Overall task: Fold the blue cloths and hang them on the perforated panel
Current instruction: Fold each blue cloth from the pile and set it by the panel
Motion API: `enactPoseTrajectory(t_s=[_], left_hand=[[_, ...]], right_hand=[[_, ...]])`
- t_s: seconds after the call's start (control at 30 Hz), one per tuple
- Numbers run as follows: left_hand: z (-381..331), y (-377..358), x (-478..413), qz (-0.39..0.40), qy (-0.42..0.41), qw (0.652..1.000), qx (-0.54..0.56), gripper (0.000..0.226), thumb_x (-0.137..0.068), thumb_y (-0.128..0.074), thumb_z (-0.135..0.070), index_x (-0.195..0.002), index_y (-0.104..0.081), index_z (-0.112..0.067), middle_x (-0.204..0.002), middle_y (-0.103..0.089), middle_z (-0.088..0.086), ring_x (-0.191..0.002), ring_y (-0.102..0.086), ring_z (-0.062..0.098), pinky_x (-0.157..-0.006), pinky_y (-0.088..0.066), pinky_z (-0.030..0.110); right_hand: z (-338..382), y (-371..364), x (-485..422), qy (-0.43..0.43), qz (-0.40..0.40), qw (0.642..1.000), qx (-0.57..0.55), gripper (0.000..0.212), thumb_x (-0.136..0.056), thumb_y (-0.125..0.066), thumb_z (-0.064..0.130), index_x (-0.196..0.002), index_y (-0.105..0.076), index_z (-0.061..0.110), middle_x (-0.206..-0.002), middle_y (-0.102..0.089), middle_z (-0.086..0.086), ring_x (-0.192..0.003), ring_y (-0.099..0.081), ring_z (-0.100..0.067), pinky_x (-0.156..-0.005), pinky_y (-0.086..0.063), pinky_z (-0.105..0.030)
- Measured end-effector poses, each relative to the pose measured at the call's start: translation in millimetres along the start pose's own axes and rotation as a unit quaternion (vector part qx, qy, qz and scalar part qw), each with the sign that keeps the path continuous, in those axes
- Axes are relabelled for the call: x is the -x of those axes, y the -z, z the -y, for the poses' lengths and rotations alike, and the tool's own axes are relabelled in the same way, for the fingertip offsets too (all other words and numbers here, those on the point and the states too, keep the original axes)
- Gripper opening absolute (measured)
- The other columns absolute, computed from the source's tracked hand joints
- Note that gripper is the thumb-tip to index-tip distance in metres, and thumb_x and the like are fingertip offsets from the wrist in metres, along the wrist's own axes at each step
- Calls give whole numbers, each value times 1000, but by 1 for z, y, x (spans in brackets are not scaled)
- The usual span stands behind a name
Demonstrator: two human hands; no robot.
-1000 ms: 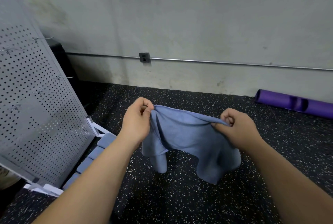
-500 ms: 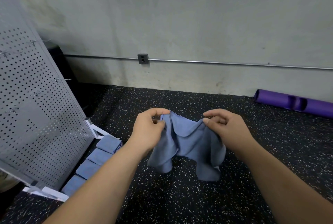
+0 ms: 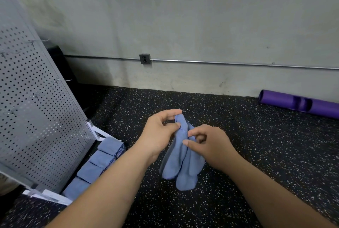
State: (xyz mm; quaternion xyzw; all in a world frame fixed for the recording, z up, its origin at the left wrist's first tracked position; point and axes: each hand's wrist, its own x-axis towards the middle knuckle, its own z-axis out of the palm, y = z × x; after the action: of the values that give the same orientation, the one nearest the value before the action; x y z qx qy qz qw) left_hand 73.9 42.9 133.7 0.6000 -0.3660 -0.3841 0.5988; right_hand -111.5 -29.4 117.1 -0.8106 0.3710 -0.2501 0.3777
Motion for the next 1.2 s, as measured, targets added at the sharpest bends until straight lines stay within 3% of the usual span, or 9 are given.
enactPoseTrajectory(t_s=[0.13,0.2,0.33,0.47,0.67,0.77,0.87,1.0,1.2], left_hand=[[0,-3,1,-6,-7,1000,11,41,-97,-69,5,-126,-74,-24,-124,-73,11,-88,-68,10,-68,-54,17],[3,-3,3,-41,-56,993,-96,39,-96,-75,-8,-124,-70,-35,-122,-69,1,-90,-68,4,-81,-57,19],[8,-9,16,-36,-173,934,-311,18,-90,-79,-36,-102,-66,-40,-102,-64,-13,-91,-65,4,-86,-53,24],[17,-23,25,6,-120,931,-345,27,-90,-78,-41,-112,-63,-37,-97,-71,-19,-93,-67,0,-87,-55,28],[27,-31,20,-41,-50,983,-174,29,-96,-75,-16,-97,-55,-36,-84,-72,-1,-69,-66,10,-68,-58,35],[27,-31,16,-58,-45,989,-128,28,-98,-70,-11,-89,-57,-34,-80,-69,3,-67,-62,18,-69,-56,51],[25,-32,18,-34,-104,972,-208,21,-99,-67,-13,-94,-67,-33,-89,-70,-14,-83,-66,7,-83,-56,33],[23,-39,25,-13,-109,960,-257,8,-99,-70,-28,-104,-73,-32,-105,-72,-17,-97,-66,-1,-87,-49,13],[24,-36,19,-15,-21,992,-126,11,-102,-71,-25,-95,-79,-25,-83,-78,-1,-68,-66,13,-65,-55,40]], right_hand=[[3,1,0,-17,-32,999,16,12,-84,-89,39,-86,-78,35,-73,-72,15,-72,-67,-2,-65,-49,-12],[3,4,-2,-36,-45,998,1,10,-86,-88,35,-82,-79,34,-75,-74,21,-71,-68,1,-66,-51,-13],[-1,7,-6,-83,-75,992,-57,7,-88,-86,32,-81,-83,31,-79,-79,17,-78,-74,-3,-80,-63,-35],[1,11,-8,-113,-66,982,-140,9,-92,-82,27,-83,-85,27,-83,-81,4,-87,-78,-19,-89,-64,-50],[7,13,-6,-128,-77,967,-206,17,-91,-85,28,-84,-82,13,-80,-79,-12,-86,-77,-40,-83,-65,-58],[6,14,-6,-122,-94,960,-233,20,-94,-82,26,-85,-80,8,-73,-78,-8,-68,-72,-20,-68,-65,-39],[9,14,-5,-135,-91,941,-298,19,-99,-75,18,-91,-77,1,-65,-72,-1,-58,-65,-7,-56,-55,-19],[14,14,-4,-128,-80,939,-310,19,-102,-71,16,-94,-78,0,-74,-77,-7,-64,-70,-8,-60,-56,-20],[17,16,-2,-114,-27,944,-308,23,-93,-78,2,-108,-82,18,-103,-83,-5,-103,-78,-18,-95,-61,-34]])
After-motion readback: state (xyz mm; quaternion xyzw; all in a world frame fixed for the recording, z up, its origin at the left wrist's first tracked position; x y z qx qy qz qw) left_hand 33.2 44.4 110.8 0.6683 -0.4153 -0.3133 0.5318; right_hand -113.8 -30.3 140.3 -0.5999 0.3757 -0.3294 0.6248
